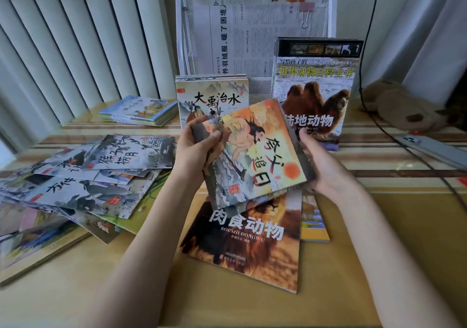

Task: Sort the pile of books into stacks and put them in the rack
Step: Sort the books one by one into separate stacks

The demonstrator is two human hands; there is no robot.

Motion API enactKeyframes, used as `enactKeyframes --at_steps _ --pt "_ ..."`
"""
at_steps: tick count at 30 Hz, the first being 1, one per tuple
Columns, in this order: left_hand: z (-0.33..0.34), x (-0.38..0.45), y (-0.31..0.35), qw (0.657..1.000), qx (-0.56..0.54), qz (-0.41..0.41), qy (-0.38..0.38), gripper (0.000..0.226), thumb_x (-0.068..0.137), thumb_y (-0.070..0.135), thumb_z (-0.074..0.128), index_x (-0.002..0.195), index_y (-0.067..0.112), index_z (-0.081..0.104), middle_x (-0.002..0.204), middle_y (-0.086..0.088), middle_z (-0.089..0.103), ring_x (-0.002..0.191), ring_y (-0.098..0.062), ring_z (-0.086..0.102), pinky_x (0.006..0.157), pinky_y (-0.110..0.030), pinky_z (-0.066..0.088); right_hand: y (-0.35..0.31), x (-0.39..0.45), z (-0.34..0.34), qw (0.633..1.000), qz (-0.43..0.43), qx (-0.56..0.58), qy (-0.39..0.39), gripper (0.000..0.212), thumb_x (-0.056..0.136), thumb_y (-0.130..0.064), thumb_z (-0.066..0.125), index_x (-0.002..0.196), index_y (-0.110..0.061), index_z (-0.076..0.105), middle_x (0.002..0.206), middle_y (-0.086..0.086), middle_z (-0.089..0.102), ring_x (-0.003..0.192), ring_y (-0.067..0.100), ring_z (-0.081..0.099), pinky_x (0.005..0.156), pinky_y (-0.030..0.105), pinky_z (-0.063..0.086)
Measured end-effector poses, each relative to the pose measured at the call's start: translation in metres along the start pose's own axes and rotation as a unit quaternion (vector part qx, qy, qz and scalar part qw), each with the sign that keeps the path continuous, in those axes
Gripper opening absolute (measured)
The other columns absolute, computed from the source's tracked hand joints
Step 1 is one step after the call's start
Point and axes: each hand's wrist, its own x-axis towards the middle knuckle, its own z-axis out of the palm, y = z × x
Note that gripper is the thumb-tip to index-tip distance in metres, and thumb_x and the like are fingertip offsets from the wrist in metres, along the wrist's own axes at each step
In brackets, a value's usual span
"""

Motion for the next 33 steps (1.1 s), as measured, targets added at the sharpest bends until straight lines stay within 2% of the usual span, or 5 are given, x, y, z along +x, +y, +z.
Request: enactKeyframes --at_steps 4,13,17,26,33 --pt "-0.001 0.0 -0.005 0.993 0.041 0.071 0.087 0.025 0.087 -0.003 0.062 0.101 0.014 0.049 0.106 -0.009 0.061 0.087 -0.016 0.067 0.064 -0.023 0.057 -0.003 -0.008 0.006 0.995 0.054 0.004 -0.086 0.061 0.068 -0.065 0.056 0.104 -0.016 0.066 0.096 0.013 0.073 0.072 0.027 0.07 0.067 0.037 0.059" --pt "-0.005 0.005 -0.01 0.991 0.101 0.071 0.05 0.038 0.078 0.0 0.072 0.097 0.022 0.046 0.101 -0.015 0.063 0.082 -0.023 0.067 0.063 -0.035 0.057 0.009 -0.002 0.03 0.987 -0.091 0.128 0.019 0.029 0.086 0.001 0.06 0.11 -0.013 0.053 0.109 0.007 0.068 0.091 0.019 0.067 0.076 0.043 0.058" --pt "-0.011 0.007 -0.004 0.99 0.135 0.031 -0.035 0.044 0.076 0.002 0.074 0.104 0.033 0.062 0.099 -0.013 0.069 0.086 -0.026 0.069 0.077 -0.041 0.058 0.002 -0.003 0.024 0.974 -0.164 0.137 0.07 0.027 0.088 0.006 0.056 0.098 -0.02 0.055 0.108 0.002 0.067 0.102 0.018 0.064 0.092 0.043 0.048" --pt "-0.015 0.007 0.001 0.989 0.09 -0.028 -0.115 0.014 0.093 0.017 0.055 0.079 0.014 0.057 0.073 -0.005 0.064 0.062 -0.018 0.061 0.057 -0.027 0.051 -0.002 -0.004 0.011 0.962 -0.211 0.11 0.138 0.036 0.086 0.008 0.058 0.107 -0.021 0.056 0.105 0.0 0.07 0.1 0.018 0.067 0.088 0.053 0.052" --pt "-0.012 0.005 0.0 0.986 0.072 -0.026 -0.147 0.015 0.096 0.017 0.049 0.083 0.021 0.057 0.085 -0.004 0.06 0.07 -0.018 0.057 0.062 -0.031 0.047 0.004 0.004 0.01 0.978 -0.18 0.087 0.058 0.049 0.084 -0.012 0.066 0.129 -0.021 0.049 0.127 0.0 0.061 0.119 0.019 0.056 0.102 0.057 0.039"
